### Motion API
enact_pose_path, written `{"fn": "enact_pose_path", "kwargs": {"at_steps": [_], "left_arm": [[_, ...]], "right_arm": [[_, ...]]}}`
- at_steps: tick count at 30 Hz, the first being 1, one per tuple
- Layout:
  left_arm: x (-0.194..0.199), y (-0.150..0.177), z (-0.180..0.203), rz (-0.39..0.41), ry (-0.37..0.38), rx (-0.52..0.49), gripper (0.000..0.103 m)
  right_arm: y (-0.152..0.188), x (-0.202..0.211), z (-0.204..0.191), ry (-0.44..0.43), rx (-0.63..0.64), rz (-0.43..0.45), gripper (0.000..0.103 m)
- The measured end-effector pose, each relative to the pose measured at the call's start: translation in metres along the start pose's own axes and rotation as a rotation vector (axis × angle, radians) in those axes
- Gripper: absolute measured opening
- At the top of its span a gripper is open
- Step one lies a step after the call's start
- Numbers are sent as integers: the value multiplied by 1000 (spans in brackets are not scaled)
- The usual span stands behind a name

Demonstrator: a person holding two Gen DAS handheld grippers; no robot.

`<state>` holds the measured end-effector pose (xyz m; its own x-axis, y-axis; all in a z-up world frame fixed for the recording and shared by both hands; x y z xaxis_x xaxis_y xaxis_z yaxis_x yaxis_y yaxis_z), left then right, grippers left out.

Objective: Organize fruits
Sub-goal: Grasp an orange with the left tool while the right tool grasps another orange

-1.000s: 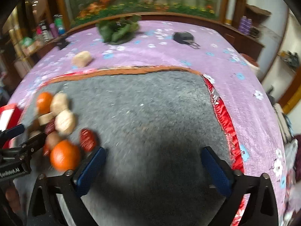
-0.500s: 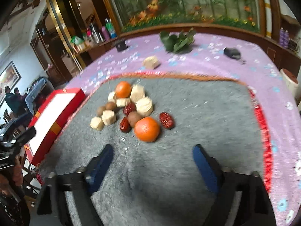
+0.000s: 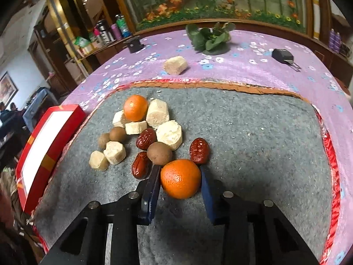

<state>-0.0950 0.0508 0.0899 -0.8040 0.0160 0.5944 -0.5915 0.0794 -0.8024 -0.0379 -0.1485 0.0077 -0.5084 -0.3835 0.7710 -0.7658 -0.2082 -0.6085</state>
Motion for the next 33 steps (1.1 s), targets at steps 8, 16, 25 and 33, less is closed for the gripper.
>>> {"fn": "enact_pose_path", "kwargs": {"at_steps": [8, 16, 25, 33], "left_arm": [[-49, -30, 45, -26, 76, -178, 102], [-95, -30, 89, -84, 123, -388, 94], [-127, -24, 89, -191, 215, -428, 47], [-132, -22, 85, -203, 277, -436, 35]], "right_arm": [[-2, 33, 61, -256, -248, 112, 34], [1, 43, 95, -277, -436, 132, 34], [8, 37, 104, -289, -486, 91, 34], [10, 33, 99, -295, -472, 74, 34]]}}
Point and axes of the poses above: each gripper's, at about its wrist camera, not at the fingertips, and x roughly against the way its jaws point, z to its right, y to its underside, the point moved 1 cm from there along -x, roughly the way its jaws point, and after that the axes turned 4 degrees about x, right-handed, at the moved point
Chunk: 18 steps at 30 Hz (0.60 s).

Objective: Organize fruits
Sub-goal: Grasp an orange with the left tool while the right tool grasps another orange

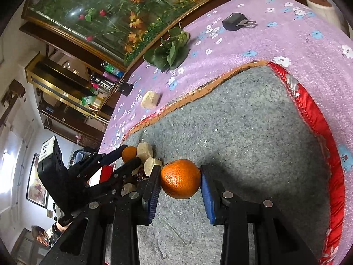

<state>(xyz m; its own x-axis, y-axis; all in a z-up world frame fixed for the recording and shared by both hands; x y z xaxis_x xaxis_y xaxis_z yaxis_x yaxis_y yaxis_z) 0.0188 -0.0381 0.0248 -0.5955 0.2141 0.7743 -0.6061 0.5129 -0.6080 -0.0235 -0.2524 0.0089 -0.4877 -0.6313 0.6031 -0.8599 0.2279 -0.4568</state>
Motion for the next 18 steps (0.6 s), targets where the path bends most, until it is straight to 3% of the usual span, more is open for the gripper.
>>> {"fn": "enact_pose_path", "kwargs": {"at_steps": [10, 18], "left_arm": [[10, 7, 1, 20, 8, 2, 30], [-2, -2, 2, -46, -1, -29, 32]], "right_arm": [[0, -3, 0, -35, -7, -8, 34], [-2, -4, 0, -18, -11, 1, 34]]}}
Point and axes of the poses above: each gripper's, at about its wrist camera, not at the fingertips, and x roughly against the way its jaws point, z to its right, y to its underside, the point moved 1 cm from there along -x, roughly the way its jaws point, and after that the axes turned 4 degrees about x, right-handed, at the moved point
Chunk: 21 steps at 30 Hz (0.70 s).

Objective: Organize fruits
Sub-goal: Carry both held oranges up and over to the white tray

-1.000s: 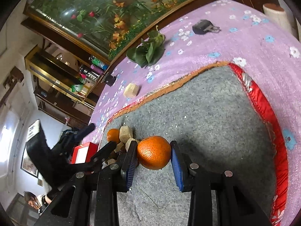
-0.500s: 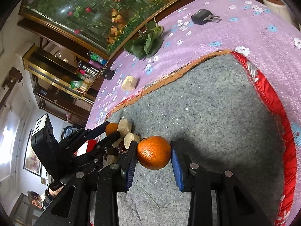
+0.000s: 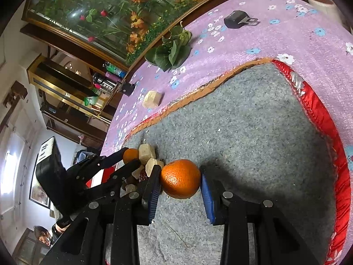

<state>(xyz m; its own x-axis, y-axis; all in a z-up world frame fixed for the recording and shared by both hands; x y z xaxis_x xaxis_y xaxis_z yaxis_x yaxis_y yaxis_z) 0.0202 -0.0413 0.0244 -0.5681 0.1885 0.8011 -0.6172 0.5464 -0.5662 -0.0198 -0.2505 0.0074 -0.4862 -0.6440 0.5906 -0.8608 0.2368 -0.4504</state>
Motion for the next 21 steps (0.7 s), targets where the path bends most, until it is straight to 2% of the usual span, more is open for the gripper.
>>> {"fn": "enact_pose_path", "kwargs": {"at_steps": [4, 10, 13, 17, 21], "left_arm": [[-1, 1, -4, -12, 24, 3, 32], [5, 5, -2, 8, -3, 17, 29], [21, 9, -4, 68, 4, 52, 29], [57, 18, -17, 172, 2, 161, 29], [105, 42, -27, 268, -59, 272, 29]], "right_arm": [[0, 2, 0, -6, -1, 2, 34], [0, 4, 0, -8, -1, 14, 34], [-1, 6, -1, -18, 7, 28, 34], [-3, 8, -7, -31, 31, 53, 34], [-4, 10, -11, -32, 55, 74, 34]]}}
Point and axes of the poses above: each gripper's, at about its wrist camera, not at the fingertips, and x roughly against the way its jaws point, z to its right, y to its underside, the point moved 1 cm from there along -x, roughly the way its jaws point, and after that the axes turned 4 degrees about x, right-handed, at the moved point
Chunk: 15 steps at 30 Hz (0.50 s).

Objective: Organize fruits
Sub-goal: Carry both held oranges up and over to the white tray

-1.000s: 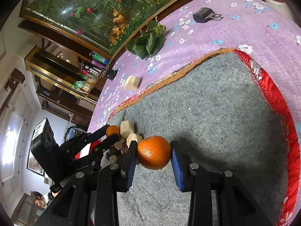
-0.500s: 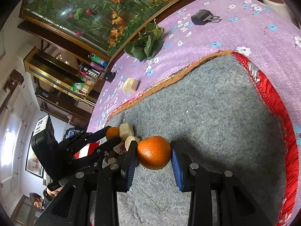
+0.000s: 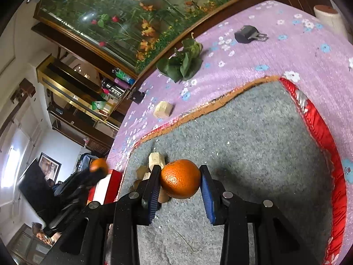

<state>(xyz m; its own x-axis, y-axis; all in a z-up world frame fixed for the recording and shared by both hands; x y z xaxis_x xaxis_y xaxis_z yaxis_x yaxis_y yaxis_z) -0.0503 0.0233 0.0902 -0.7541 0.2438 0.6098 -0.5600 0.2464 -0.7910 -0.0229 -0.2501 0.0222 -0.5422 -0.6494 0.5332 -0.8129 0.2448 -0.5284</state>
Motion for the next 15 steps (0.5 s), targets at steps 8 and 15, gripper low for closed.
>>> {"fn": "enact_pose_path", "kwargs": {"at_steps": [8, 15], "left_arm": [[84, 48, -32, 64, -204, 124, 29], [112, 97, -79, 21, -324, 252, 29]], "right_arm": [[5, -9, -17, 37, 91, 8, 34], [30, -48, -67, -38, 136, -96, 34]]}}
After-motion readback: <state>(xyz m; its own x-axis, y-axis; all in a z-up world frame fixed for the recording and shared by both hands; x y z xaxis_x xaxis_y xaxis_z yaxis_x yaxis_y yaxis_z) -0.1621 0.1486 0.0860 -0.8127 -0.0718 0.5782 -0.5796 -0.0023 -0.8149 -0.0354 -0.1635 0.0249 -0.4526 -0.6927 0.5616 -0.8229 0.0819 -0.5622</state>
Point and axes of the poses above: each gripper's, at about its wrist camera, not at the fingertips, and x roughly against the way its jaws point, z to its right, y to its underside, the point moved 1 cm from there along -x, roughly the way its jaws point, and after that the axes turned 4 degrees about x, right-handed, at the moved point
